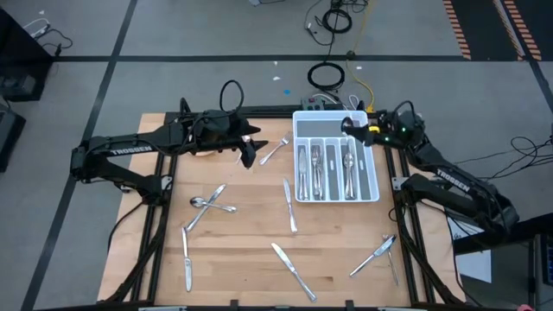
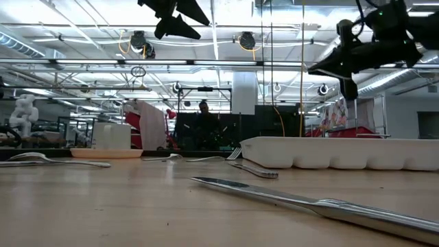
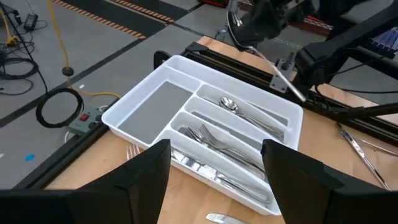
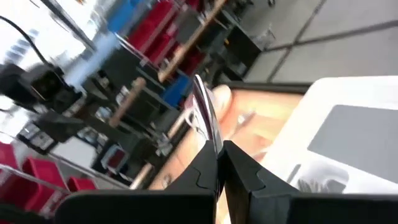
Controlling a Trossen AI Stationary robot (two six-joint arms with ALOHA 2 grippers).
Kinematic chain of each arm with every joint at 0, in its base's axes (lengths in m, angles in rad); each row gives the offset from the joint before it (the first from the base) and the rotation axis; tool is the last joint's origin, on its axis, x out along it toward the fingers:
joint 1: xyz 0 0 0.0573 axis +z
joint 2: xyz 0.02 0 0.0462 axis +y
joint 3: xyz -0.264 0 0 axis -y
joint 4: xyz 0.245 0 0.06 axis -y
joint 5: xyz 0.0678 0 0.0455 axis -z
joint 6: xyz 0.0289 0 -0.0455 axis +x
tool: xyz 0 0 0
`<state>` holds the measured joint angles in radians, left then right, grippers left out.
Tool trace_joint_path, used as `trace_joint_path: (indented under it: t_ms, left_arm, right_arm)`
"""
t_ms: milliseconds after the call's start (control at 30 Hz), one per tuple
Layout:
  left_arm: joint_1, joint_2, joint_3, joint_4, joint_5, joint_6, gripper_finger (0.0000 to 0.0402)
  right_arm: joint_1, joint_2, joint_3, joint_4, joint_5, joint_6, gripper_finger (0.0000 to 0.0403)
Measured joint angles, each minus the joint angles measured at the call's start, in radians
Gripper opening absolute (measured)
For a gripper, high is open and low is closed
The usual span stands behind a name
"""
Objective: Sort silverware
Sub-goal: Put the silver spoon into the white silverware tray
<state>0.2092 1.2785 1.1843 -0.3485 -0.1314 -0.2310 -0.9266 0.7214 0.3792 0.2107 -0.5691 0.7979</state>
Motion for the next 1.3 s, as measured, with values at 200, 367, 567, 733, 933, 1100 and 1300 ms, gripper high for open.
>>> trace_joint_path:
  t_ms: [200,367,567,733,933,1100,1300]
  left_arm:
    - [0.000,0.000,0.000,0.000,0.000,0.000,0.0258]
    - [0.000,0.000,0.000,0.000,-0.002,0.001,0.0258]
    - [0.001,0.000,0.000,0.000,-0.010,0.001,0.0258]
    - [0.001,0.000,0.000,0.000,-0.010,0.001,0.0258]
    - [0.001,0.000,0.000,0.000,-0.019,0.000,0.0258]
    - [0.001,0.000,0.000,0.000,-0.023,0.000,0.0258]
    - [0.001,0.000,0.000,0.000,-0.023,0.000,0.0258]
  right_arm:
    - [-0.035,-0.018,-0.183,0.199,0.016,0.121,0.0000]
    - [-0.044,-0.036,-0.293,0.243,0.037,0.161,0.0000]
    - [-0.048,-0.044,-0.359,0.219,0.071,0.144,0.0000]
    - [-0.048,-0.047,-0.358,0.084,0.086,0.048,0.0000]
    - [-0.047,-0.046,-0.359,0.045,0.115,0.027,0.0000]
    - [-0.047,-0.046,-0.359,0.020,0.136,0.022,0.0000]
    - [-0.047,-0.045,-0.356,0.004,0.155,0.002,0.0000]
